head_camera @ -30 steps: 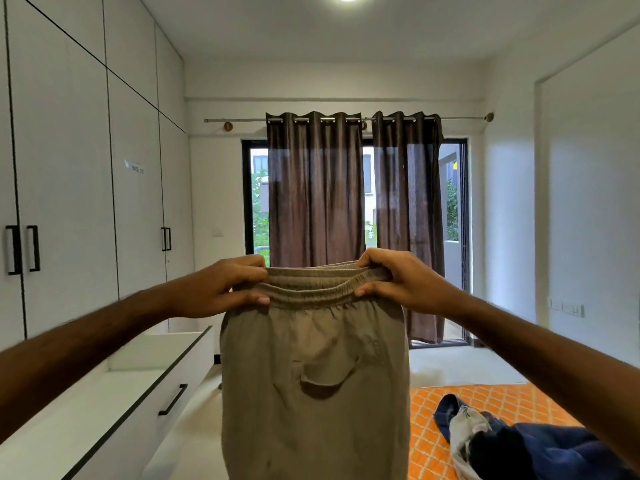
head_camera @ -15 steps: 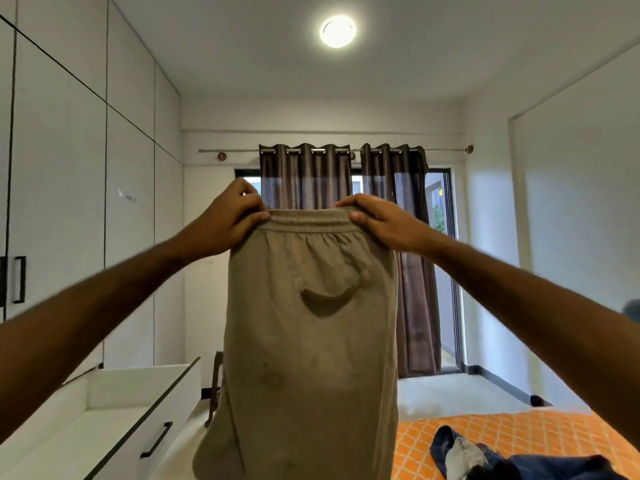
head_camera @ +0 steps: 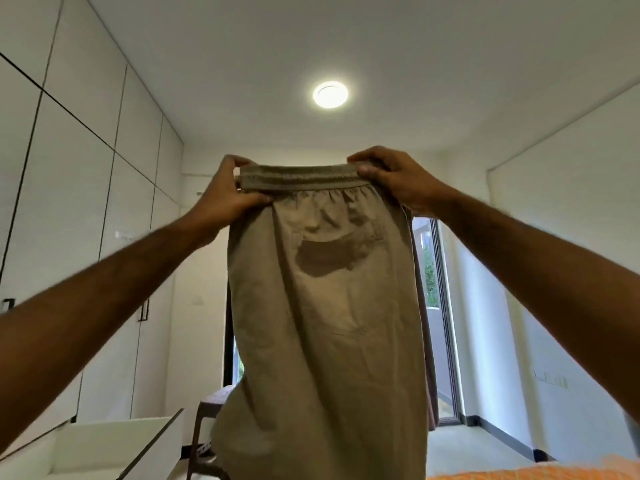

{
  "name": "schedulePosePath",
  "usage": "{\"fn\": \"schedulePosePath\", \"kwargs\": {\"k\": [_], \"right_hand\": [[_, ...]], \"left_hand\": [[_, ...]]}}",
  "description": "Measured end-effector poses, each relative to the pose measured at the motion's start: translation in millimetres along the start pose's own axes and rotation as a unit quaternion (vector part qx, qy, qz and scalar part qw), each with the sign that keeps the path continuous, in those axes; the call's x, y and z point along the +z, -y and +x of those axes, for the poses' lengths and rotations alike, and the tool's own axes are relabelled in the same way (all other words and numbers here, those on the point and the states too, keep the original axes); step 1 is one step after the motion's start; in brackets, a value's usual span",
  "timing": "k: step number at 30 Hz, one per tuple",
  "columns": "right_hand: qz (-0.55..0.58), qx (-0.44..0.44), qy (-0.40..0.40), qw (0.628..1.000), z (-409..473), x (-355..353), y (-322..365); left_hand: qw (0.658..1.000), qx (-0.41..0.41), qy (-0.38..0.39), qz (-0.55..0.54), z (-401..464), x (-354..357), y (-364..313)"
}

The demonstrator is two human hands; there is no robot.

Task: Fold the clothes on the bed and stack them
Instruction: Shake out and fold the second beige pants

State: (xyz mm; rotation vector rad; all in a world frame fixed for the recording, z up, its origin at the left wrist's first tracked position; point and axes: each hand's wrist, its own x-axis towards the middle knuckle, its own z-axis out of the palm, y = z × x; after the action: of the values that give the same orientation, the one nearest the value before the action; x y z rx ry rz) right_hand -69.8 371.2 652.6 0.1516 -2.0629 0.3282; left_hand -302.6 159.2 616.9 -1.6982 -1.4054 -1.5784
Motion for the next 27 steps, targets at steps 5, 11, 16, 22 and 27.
{"fn": "schedulePosePath", "kwargs": {"k": [5, 11, 16, 22, 27], "right_hand": [[0.165, 0.004, -0.101, 0.981, 8.2, -33.1, 24.4], [0.228, 0.010, -0.150, 0.962, 5.7, -37.1, 27.4], [0.238, 0.027, -0.177, 0.955, -2.6, -26.0, 8.3], [0.222, 0.115, -0.135, 0.959, -26.3, 26.9, -76.8], [0.183, 0.235, 0.036, 0.954, -96.4, 90.5, -157.4]], "left_hand": [[0.996, 0.036, -0.016, -0.081, 37.0, 3.4, -51.1], [0.993, 0.091, 0.002, -0.077, 55.7, 6.7, -72.5], [0.996, 0.033, 0.012, -0.078, 60.2, 12.9, -62.7], [0.989, -0.096, 0.060, -0.090, 24.0, 43.0, 26.6], [0.973, -0.193, 0.124, -0.030, -49.8, 81.0, 132.1]]}}
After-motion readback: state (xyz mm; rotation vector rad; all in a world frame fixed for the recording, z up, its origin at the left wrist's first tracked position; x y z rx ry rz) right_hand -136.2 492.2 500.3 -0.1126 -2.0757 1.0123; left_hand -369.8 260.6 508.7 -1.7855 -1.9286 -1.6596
